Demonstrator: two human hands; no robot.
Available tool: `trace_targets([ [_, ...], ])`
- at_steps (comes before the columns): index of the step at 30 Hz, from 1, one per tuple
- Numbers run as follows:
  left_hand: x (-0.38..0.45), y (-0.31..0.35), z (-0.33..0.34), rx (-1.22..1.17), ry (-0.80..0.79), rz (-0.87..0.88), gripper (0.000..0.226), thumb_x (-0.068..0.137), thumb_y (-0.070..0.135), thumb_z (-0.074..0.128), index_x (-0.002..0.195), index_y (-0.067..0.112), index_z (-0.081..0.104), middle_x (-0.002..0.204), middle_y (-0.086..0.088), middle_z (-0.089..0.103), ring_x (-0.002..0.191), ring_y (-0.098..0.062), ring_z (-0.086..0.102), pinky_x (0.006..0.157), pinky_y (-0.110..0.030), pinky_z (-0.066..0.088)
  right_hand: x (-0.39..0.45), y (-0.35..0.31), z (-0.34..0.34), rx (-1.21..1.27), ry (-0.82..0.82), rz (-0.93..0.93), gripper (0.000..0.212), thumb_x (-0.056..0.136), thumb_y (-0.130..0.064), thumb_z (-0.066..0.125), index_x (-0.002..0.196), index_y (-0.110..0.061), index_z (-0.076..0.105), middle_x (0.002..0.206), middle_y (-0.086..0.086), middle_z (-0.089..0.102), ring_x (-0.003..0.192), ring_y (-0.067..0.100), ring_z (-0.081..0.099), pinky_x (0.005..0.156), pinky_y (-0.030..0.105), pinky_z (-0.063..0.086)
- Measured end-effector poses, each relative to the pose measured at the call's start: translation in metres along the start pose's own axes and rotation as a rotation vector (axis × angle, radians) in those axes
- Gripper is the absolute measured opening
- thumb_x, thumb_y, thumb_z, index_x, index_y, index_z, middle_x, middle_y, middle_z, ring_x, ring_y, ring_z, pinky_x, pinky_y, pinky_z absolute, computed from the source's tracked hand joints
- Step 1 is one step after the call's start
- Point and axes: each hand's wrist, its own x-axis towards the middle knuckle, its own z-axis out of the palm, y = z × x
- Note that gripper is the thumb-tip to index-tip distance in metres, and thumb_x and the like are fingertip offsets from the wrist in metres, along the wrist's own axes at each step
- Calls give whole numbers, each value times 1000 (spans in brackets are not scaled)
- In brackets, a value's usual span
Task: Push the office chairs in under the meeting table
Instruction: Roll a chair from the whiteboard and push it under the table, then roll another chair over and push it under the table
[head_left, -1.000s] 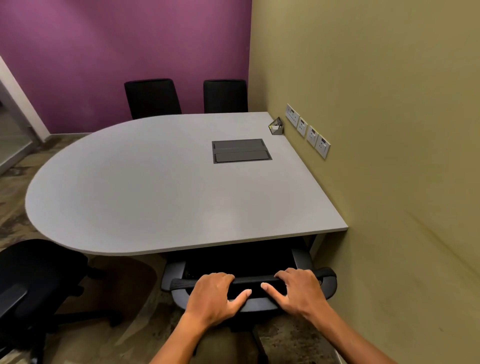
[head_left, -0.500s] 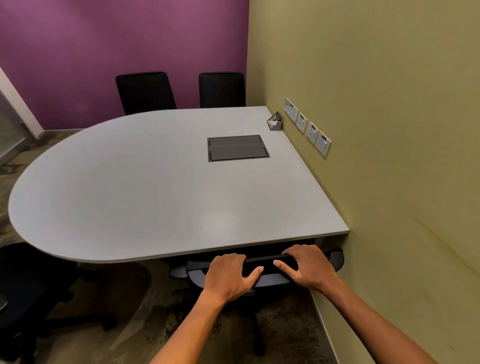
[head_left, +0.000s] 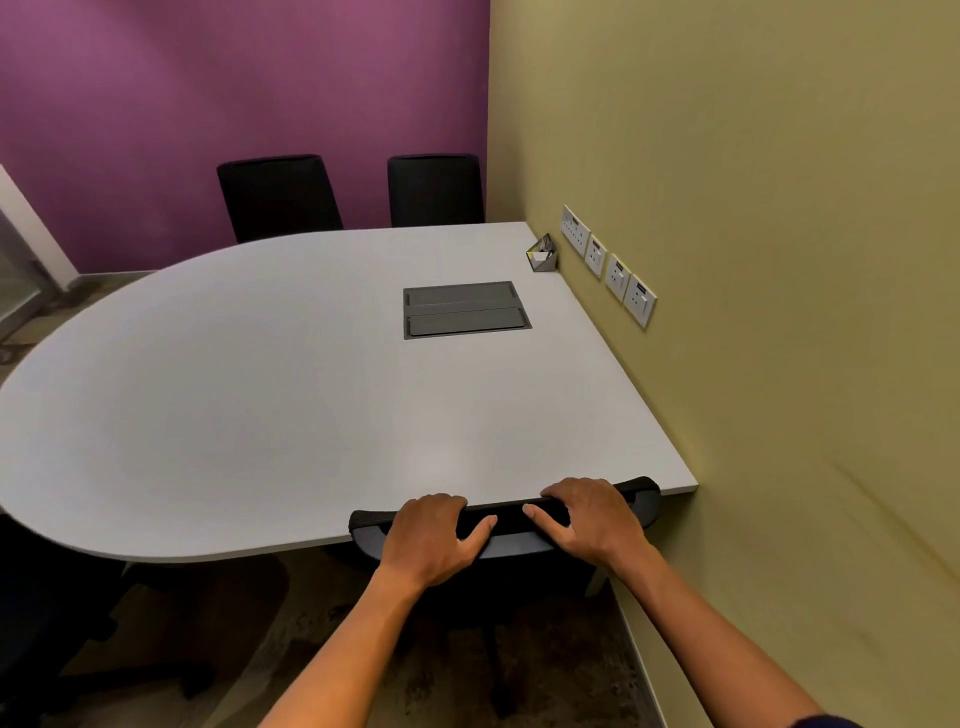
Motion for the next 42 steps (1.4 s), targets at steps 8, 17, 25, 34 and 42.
trace_targets([
  [8,29,4,7,-22,-18,11,66,89,75,32,95,20,68,89,3,70,81,-16,62,79,-37,54,18,21,2,26,22,9,94,79,-92,11,115,-28,69,114,-10,71,103,11,64,91,31,51],
  [17,20,-7,28,-40,-50,-18,69,88,75,31,107,20,68,99,2,71,94,-18,64,88,-36,51,11,15,22,-6,19,40,77,88,-78,18,108,-26,72,102,-7,74,92,13,65,79,30,49],
  [25,-15,-16,21,-52,65,-17,82,87,79,29,152,29,32,161,4,31,151,-16,19,124,-40,-1,-19,-15,2,-5,99,110,64,95,-70,33,137,-25,54,137,-6,57,128,13,49,110,31,37],
  [34,-128,-99,-55,-32,221,-216,85,90,77,29,158,28,18,167,3,13,154,-13,1,123,-36,-10,-22,-134,-29,178,228,-61,68,90,-69,38,131,-20,60,133,-2,62,126,18,53,110,38,42],
  [42,-250,-204,-111,1,332,-428,83,92,74,32,156,22,26,164,-1,24,154,-17,11,126,-42,2,-18,-277,-20,227,156,-226,81,85,-76,23,140,-25,52,145,-2,53,137,19,44,117,43,34],
])
